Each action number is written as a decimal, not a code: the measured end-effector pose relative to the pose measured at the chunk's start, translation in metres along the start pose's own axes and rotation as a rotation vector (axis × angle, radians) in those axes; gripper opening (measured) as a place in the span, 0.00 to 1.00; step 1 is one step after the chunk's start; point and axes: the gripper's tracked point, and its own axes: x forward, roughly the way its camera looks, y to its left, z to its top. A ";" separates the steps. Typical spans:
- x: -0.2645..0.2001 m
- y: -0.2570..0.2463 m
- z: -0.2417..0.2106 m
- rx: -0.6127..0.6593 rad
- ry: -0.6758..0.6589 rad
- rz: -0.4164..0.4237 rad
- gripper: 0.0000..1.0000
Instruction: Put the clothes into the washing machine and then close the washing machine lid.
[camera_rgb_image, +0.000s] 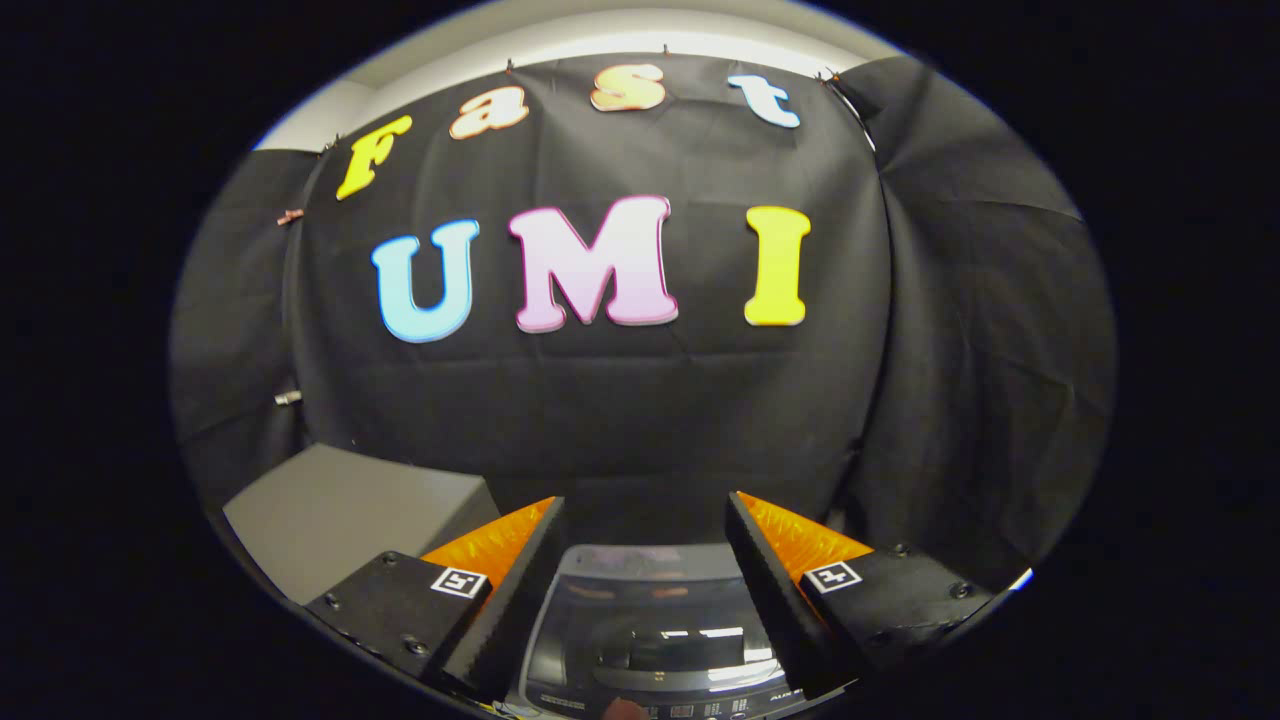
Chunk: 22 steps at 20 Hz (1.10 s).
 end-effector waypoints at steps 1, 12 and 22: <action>-0.007 0.002 0.016 -0.008 -0.031 0.003 0.99; -0.091 0.039 0.152 -0.025 -0.248 0.067 0.99; -0.140 0.035 0.172 -0.008 -0.274 0.035 0.99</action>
